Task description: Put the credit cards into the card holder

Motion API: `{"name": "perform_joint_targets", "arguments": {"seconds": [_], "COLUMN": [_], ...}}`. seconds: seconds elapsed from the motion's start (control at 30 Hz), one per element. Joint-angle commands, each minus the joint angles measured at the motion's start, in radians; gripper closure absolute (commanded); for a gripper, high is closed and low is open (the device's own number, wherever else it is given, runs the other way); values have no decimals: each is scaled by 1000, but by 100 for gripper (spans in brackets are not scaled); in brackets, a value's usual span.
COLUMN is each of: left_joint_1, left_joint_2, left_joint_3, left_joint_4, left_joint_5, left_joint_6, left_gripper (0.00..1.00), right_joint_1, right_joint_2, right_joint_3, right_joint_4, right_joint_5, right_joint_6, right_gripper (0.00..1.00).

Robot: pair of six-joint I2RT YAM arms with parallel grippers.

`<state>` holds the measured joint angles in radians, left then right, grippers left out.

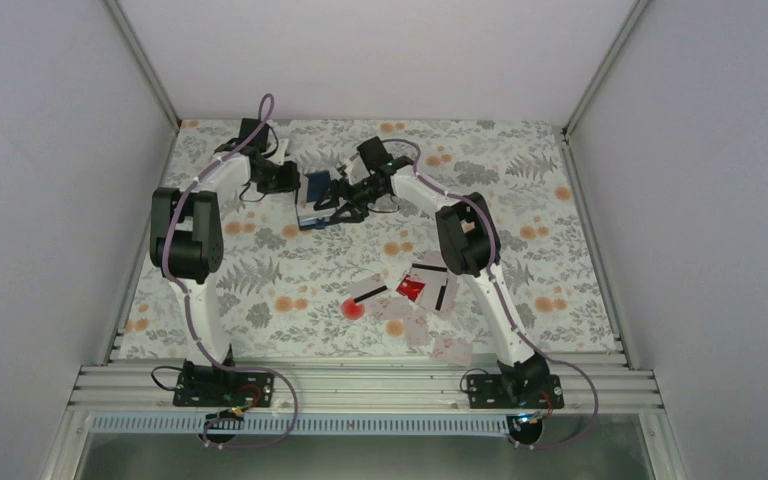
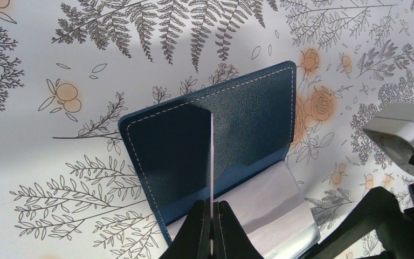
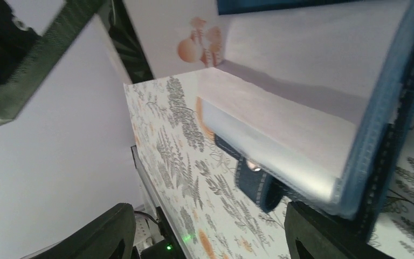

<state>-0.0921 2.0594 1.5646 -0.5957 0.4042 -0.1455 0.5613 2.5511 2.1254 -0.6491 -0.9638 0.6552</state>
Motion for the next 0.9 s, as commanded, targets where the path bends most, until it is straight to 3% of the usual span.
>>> {"name": "perform_joint_targets", "arguments": {"seconds": [0.0, 0.33, 0.57, 0.87], "left_joint_1": [0, -1, -1, -1], "left_joint_2": [-31, -39, -37, -150], "left_joint_3": [-24, -36, -40, -238], "left_joint_4": [8, 2, -31, -9], "left_joint_5": [18, 19, -17, 8], "left_joint_6": [9, 7, -11, -112], "left_gripper": [98, 98, 98, 98], "right_joint_1": [-6, -13, -32, -41], "right_joint_2": [14, 42, -71, -150], "right_joint_3": [59, 98, -41, -145], "right_joint_4": [9, -9, -59, -13], "right_joint_5": [-46, -61, 68, 128], "right_joint_6": [21, 17, -12, 48], "right_gripper": [29, 29, 29, 29]}}
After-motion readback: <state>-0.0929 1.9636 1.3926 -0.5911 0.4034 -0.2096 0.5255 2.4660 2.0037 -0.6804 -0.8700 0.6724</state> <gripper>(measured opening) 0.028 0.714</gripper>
